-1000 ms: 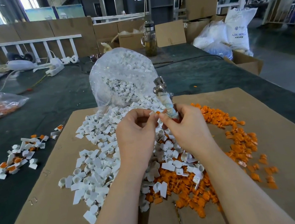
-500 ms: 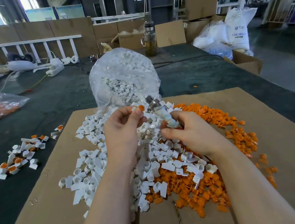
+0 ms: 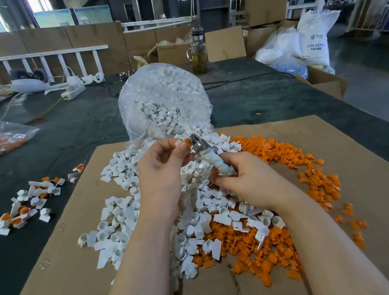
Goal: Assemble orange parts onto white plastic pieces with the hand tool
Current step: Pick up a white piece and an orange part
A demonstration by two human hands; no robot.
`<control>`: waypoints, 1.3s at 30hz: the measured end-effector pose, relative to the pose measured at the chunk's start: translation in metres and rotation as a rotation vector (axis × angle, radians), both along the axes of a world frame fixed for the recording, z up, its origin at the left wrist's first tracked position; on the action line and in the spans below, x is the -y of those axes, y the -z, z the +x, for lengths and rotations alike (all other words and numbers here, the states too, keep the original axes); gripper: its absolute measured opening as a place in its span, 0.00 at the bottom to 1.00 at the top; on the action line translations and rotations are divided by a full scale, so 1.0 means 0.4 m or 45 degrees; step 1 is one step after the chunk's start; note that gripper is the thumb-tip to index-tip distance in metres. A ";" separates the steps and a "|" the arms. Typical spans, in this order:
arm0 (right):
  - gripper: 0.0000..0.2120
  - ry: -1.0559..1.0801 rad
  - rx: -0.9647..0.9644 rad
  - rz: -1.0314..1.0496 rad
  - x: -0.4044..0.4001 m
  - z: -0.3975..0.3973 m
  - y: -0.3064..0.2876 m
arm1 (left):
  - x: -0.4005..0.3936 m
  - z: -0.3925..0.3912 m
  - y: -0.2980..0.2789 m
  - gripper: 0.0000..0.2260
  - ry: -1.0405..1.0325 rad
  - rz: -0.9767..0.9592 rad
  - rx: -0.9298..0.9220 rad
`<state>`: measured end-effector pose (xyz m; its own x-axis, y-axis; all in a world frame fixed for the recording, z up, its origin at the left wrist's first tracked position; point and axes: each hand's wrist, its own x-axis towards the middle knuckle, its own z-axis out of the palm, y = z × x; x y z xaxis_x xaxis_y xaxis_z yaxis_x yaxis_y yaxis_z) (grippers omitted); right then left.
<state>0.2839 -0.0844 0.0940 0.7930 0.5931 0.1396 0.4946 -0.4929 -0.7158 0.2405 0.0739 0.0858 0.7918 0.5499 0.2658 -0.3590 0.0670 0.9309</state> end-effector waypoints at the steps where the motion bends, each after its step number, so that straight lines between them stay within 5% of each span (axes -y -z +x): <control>1: 0.02 0.002 0.006 0.005 -0.002 0.000 0.003 | 0.000 0.000 0.000 0.06 0.004 -0.011 0.002; 15: 0.03 0.079 0.188 -0.073 -0.015 -0.001 0.016 | 0.000 -0.014 -0.017 0.06 0.033 -0.218 -0.091; 23: 0.10 0.559 0.276 -0.026 0.024 0.037 0.027 | -0.135 -0.059 -0.031 0.05 -0.342 -1.300 0.145; 28: 0.10 0.795 0.146 -0.211 0.060 0.057 0.037 | -0.196 -0.085 -0.016 0.17 -0.539 -1.677 0.440; 35: 0.10 0.825 0.087 -0.480 0.064 0.059 0.039 | -0.208 -0.087 -0.005 0.18 -0.628 -1.642 0.475; 39: 0.09 0.772 0.116 -0.576 0.058 0.059 0.043 | -0.189 -0.079 -0.009 0.08 -0.500 -1.385 0.167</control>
